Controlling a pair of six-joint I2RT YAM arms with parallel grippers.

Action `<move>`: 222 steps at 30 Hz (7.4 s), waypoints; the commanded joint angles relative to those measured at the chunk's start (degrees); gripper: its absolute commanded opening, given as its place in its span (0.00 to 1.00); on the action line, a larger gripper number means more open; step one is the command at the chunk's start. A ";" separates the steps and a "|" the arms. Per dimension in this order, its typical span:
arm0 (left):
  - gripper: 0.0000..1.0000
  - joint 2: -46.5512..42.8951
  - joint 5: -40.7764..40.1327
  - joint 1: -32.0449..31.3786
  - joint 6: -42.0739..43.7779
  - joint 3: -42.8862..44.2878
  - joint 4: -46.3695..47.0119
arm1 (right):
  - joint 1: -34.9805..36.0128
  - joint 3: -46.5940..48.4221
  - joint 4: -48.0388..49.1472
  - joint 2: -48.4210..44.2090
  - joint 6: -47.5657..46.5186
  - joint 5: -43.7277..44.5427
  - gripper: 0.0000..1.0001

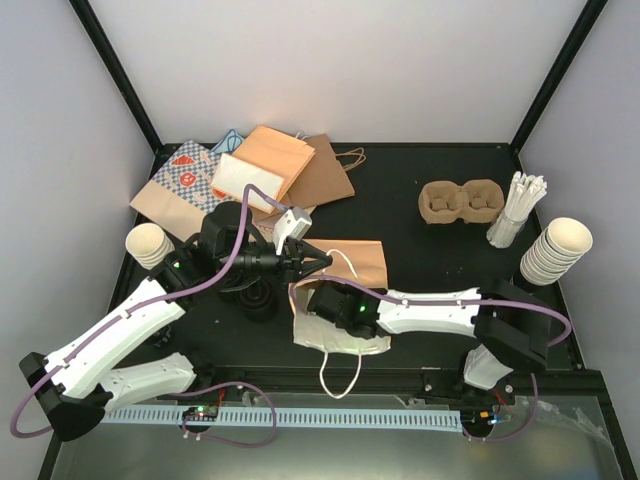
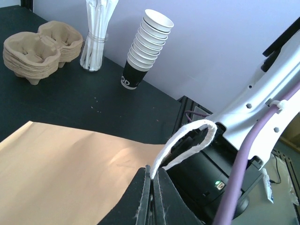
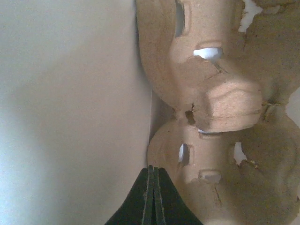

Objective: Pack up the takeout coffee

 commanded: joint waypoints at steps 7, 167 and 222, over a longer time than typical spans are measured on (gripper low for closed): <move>0.02 0.19 2.98 -1.16 -0.89 2.86 0.66 | -4.93 3.35 2.83 5.07 -2.32 -1.58 0.01; 0.01 55.85 4.32 13.60 9.71 21.57 -15.41 | -3.27 4.57 12.45 12.59 -6.72 4.61 0.01; 0.02 47.53 -0.86 10.07 5.90 13.83 -12.97 | 0.00 4.45 13.71 12.58 -6.88 0.48 0.01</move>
